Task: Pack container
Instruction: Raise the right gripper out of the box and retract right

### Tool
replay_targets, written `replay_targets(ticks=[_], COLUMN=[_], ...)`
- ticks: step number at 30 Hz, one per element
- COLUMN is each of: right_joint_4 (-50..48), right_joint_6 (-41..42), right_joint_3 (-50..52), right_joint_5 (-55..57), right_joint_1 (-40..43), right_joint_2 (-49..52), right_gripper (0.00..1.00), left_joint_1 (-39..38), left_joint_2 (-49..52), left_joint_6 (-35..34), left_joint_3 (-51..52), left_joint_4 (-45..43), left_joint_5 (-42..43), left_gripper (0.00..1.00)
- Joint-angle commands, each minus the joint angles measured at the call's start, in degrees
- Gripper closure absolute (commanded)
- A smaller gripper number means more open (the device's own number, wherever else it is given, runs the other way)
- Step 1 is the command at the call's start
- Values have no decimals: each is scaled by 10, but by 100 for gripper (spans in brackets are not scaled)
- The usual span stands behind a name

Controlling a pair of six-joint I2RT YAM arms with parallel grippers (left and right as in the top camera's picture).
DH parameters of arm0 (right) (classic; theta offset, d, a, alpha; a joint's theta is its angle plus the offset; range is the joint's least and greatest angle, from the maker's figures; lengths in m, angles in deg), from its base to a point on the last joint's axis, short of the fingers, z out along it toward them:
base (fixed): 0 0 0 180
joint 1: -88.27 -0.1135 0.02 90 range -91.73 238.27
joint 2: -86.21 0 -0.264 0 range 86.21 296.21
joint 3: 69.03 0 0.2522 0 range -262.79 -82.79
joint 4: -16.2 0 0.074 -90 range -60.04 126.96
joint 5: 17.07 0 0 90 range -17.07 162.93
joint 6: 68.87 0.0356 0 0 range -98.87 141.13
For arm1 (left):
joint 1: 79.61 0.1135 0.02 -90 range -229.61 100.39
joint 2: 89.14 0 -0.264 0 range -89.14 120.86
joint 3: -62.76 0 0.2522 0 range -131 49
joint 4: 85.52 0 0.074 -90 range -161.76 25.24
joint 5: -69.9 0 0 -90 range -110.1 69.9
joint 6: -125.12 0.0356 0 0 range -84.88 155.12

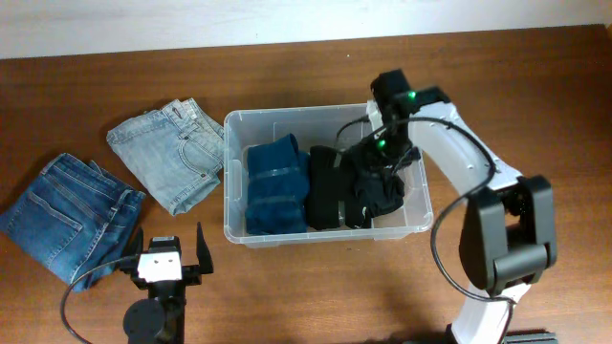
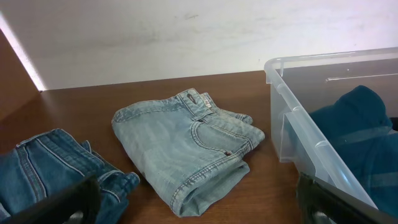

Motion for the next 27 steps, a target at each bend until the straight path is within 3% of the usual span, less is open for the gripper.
replay_targets(ticks=[1, 5, 8, 10, 11, 18, 27], right_joint_4=[45, 109, 144, 163, 171, 197, 197], right_joint_6=[0, 28, 56, 59, 59, 59, 59], right_joint_3=[-89, -155, -173, -174, -174, -174, -174], right_joint_5=[-10, 35, 89, 109, 113, 116, 116], right_joint_1=[0, 28, 69, 103, 120, 236, 296], right_joint_2=[-73, -107, -131, -144, -148, -148, -148], right_gripper=[61, 52, 31, 22, 3, 1, 1], left_joint_1=[3, 3, 3, 3, 3, 3, 3], left_joint_2=[-4, -4, -4, -4, -4, -4, -4], left_joint_6=[5, 5, 5, 5, 5, 5, 5], left_joint_3=[5, 5, 5, 5, 5, 5, 5], left_joint_4=[-1, -1, -1, -1, -1, -1, -1], left_joint_5=[6, 6, 6, 6, 6, 6, 6], left_gripper=[1, 0, 1, 0, 1, 0, 1])
